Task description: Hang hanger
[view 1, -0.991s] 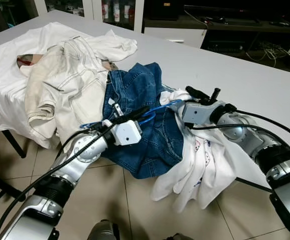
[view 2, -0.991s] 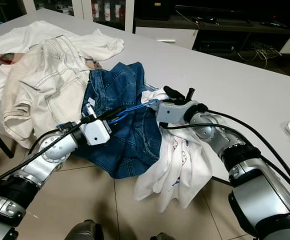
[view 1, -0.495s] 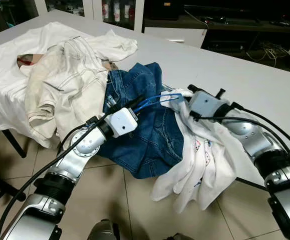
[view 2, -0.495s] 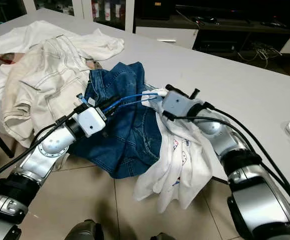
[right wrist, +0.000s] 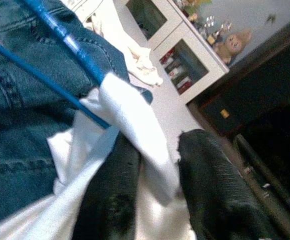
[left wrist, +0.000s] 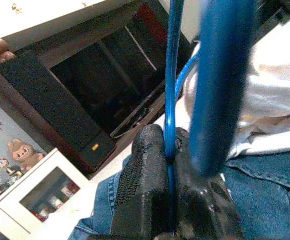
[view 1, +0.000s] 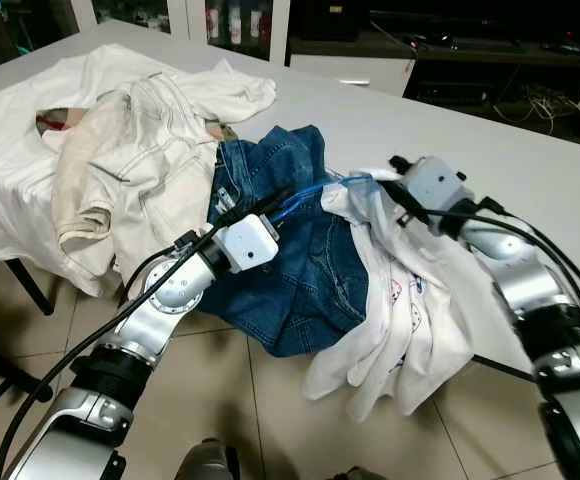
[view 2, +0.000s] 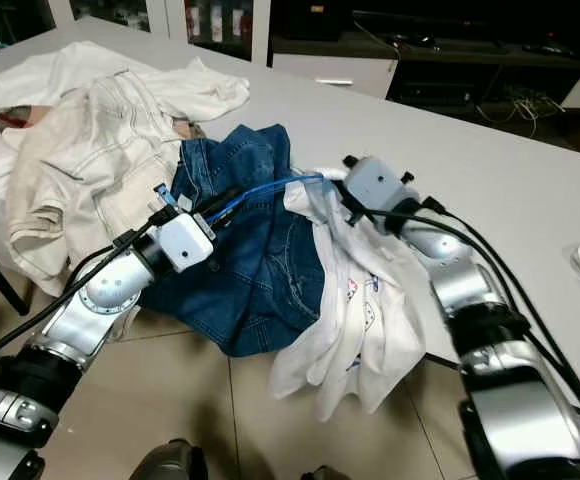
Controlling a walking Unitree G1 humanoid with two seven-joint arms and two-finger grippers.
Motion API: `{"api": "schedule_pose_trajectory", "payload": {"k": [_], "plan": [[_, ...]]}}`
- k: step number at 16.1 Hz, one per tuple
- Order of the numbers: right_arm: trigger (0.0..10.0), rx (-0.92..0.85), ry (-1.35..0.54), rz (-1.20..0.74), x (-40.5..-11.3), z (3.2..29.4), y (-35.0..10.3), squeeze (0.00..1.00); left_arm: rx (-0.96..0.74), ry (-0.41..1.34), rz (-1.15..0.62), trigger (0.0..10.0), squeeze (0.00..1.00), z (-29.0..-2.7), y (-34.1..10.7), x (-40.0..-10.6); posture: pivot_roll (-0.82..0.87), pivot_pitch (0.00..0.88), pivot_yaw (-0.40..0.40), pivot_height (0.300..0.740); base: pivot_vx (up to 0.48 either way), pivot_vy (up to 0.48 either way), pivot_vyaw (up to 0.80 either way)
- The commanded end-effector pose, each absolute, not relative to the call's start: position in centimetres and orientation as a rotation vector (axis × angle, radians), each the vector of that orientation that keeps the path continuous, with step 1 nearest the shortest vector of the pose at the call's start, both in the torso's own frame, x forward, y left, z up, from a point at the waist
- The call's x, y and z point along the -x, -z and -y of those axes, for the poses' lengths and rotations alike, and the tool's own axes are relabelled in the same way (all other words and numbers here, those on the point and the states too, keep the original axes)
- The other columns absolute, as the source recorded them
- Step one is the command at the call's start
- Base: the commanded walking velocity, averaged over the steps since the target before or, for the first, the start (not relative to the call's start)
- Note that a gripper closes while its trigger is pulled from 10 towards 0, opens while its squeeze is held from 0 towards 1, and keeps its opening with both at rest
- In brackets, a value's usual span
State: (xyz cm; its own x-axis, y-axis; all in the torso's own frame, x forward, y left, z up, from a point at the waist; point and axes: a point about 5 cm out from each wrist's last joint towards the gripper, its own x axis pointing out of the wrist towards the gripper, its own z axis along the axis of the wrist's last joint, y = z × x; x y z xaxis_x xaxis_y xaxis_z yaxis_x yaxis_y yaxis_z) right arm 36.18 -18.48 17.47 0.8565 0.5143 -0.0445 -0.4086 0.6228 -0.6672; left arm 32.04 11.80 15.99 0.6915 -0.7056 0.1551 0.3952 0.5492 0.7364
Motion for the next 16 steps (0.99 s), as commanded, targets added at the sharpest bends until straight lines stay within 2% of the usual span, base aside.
{"api": "schedule_pose_trajectory", "payload": {"k": [1,2,3,4,6,7,12,13,14,16], "plan": [[10.0,0.947,-0.540,0.170,-35.8,19.4,-17.8,1.00,-0.752,0.645,0.467,10.0,0.00,-12.5,-16.1,-32.2,0.10,0.000,-0.076,0.710,0.000,0.000,0.00],[10.0,1.071,-0.558,0.185,-35.8,19.3,-17.8,0.80,-0.765,0.652,0.463,10.0,0.00,-12.5,-16.0,-32.2,0.10,0.000,-0.076,0.710,0.000,0.000,0.00],[10.0,1.100,-0.558,0.192,-35.8,19.2,-17.9,0.16,-0.768,0.653,0.462,10.0,0.00,-12.5,-16.0,-32.2,0.10,0.000,-0.076,0.710,0.000,0.000,0.00],[10.0,1.167,-0.542,0.221,-35.8,19.1,-18.4,0.00,-0.771,0.653,0.461,10.0,0.00,-12.5,-16.0,-32.2,0.10,0.000,-0.076,0.710,0.000,0.000,0.00],[10.0,1.184,-0.500,0.227,-36.1,19.3,-19.0,0.00,-0.774,0.652,0.459,10.0,0.00,-12.5,-15.9,-32.2,0.11,0.000,-0.077,0.710,0.000,0.000,0.00],[10.0,1.011,-0.457,0.162,-36.3,20.0,-18.5,0.00,-0.776,0.649,0.456,10.0,0.00,-12.6,-15.8,-32.2,0.11,0.000,-0.079,0.710,0.000,0.000,0.00],[10.0,0.404,-0.323,0.009,-37.0,21.1,-17.8,0.02,-0.782,0.650,0.450,10.0,0.00,-12.7,-15.6,-32.1,0.11,0.000,-0.072,0.710,0.000,0.000,0.00],[10.0,0.295,-0.330,0.007,-37.0,21.2,-18.2,0.13,-0.785,0.654,0.449,10.0,0.00,-12.7,-15.6,-32.2,0.10,0.000,-0.071,0.710,0.000,0.000,0.00],[10.0,0.219,-0.363,0.011,-36.9,20.8,-18.5,0.18,-0.787,0.656,0.449,10.0,0.00,-12.6,-15.6,-32.2,0.10,0.000,-0.070,0.710,0.000,0.000,0.00],[10.0,0.063,-0.441,0.018,-36.5,19.4,-19.0,0.67,-0.786,0.661,0.451,10.0,0.00,-12.4,-15.6,-32.2,0.10,0.000,-0.070,0.710,0.000,0.000,0.00]]}}
